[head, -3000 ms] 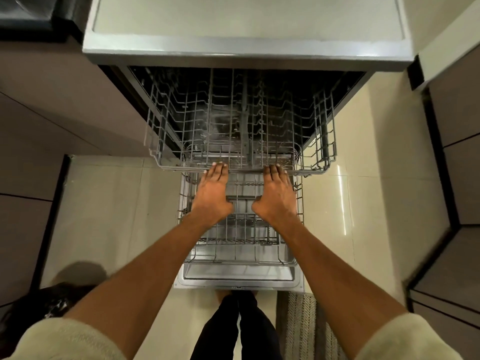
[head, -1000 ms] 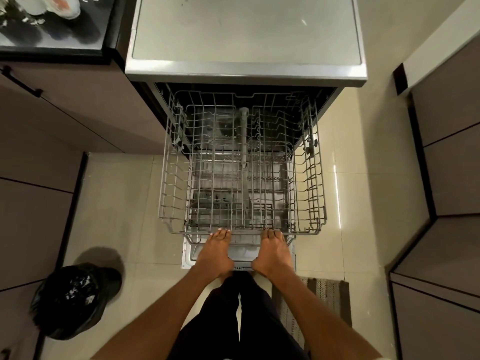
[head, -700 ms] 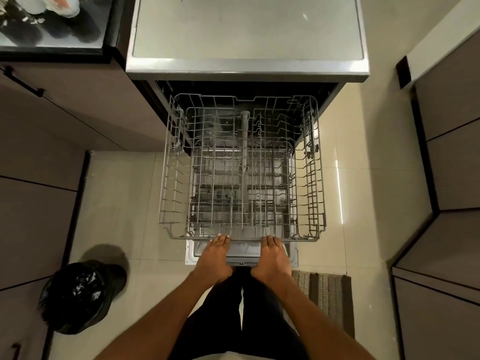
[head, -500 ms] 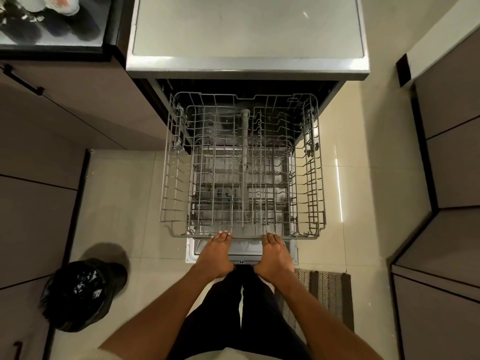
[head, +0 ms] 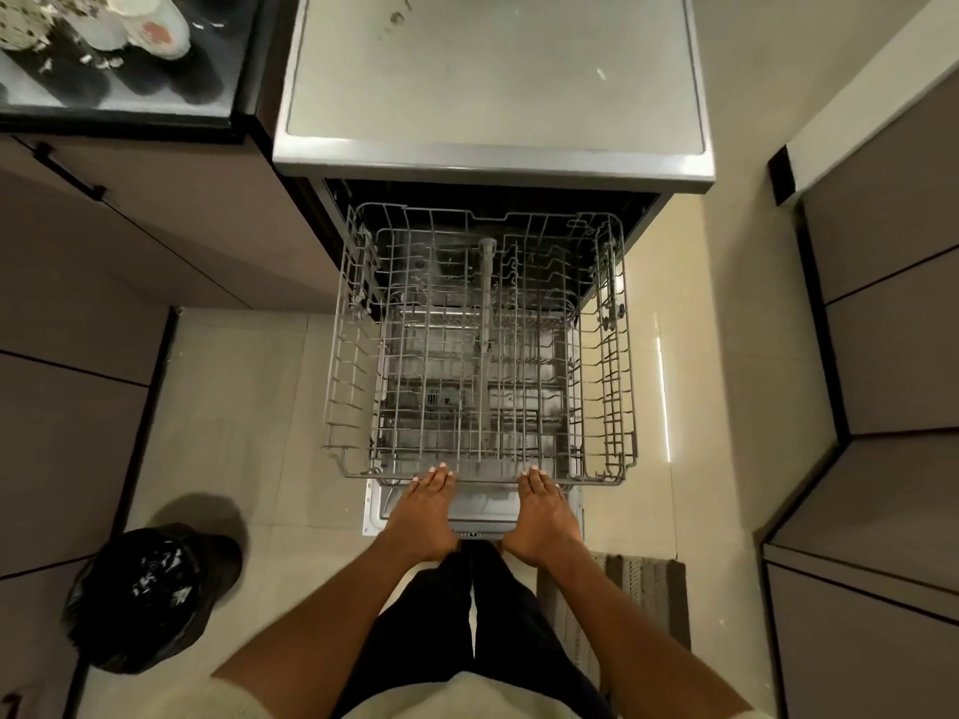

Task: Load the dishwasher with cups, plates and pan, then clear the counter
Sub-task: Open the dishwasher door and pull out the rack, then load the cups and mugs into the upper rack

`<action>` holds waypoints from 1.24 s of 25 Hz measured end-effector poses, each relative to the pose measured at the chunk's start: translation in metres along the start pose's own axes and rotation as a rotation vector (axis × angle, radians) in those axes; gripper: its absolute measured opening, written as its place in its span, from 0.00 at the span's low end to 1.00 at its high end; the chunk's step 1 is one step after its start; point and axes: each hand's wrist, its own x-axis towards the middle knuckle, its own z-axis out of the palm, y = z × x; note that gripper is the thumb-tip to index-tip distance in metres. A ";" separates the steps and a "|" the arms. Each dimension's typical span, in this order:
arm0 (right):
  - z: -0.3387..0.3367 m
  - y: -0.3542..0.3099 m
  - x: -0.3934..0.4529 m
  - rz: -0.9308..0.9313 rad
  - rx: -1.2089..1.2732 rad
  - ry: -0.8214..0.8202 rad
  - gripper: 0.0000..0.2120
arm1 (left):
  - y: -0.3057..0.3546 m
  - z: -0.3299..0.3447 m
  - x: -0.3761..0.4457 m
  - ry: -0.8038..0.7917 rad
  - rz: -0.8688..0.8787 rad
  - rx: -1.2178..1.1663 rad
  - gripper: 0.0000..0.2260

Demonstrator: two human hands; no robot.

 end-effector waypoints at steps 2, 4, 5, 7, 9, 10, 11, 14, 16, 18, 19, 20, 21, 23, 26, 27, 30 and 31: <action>-0.011 -0.006 -0.007 -0.020 -0.014 0.027 0.48 | 0.000 -0.005 -0.010 0.014 -0.016 -0.004 0.41; -0.026 -0.016 -0.013 -0.038 -0.031 0.050 0.46 | 0.001 -0.012 -0.022 0.036 -0.041 0.005 0.42; -0.033 -0.020 -0.013 -0.051 -0.039 0.056 0.45 | 0.002 -0.016 -0.027 0.048 -0.054 0.012 0.42; -0.053 -0.032 -0.016 -0.083 -0.061 0.088 0.45 | 0.003 -0.027 -0.037 0.113 -0.088 0.026 0.42; -0.075 -0.047 -0.013 -0.128 -0.094 0.123 0.45 | 0.004 -0.044 -0.045 0.215 -0.122 0.034 0.42; -0.087 -0.056 -0.010 -0.156 -0.119 0.135 0.45 | 0.005 -0.056 -0.049 0.264 -0.131 0.037 0.42; -0.098 -0.065 -0.008 -0.182 -0.146 0.151 0.46 | 0.004 -0.066 -0.051 0.307 -0.142 0.047 0.42; -0.124 -0.090 -0.002 -0.244 -0.198 0.208 0.44 | -0.001 -0.097 -0.056 0.399 -0.197 0.031 0.43; -0.138 -0.111 0.003 -0.288 -0.237 0.235 0.43 | -0.010 -0.115 -0.062 0.457 -0.236 -0.018 0.45; -0.147 -0.133 0.009 -0.325 -0.257 0.249 0.42 | -0.022 -0.131 -0.071 0.501 -0.262 -0.058 0.45; -0.151 -0.146 0.011 -0.345 -0.271 0.257 0.42 | -0.030 -0.139 -0.077 0.529 -0.281 -0.073 0.45; -0.154 -0.160 0.012 -0.367 -0.287 0.264 0.41 | -0.039 -0.145 -0.084 0.561 -0.298 -0.090 0.45; -0.156 -0.172 0.013 -0.387 -0.301 0.268 0.41 | -0.047 -0.152 -0.090 0.589 -0.309 -0.109 0.45; -0.159 -0.199 0.014 -0.426 -0.334 0.278 0.41 | -0.067 -0.164 -0.104 0.642 -0.327 -0.148 0.44; -0.157 -0.247 0.016 -0.465 -0.340 0.308 0.41 | -0.108 -0.179 -0.124 0.672 -0.325 -0.184 0.45; -0.156 -0.263 0.017 -0.466 -0.339 0.331 0.40 | -0.124 -0.182 -0.129 0.695 -0.329 -0.178 0.44; -0.156 -0.315 0.020 -0.458 -0.338 0.379 0.42 | -0.169 -0.190 -0.142 0.736 -0.306 -0.186 0.42; -0.155 -0.335 0.019 -0.447 -0.332 0.397 0.43 | -0.186 -0.195 -0.149 0.738 -0.285 -0.193 0.43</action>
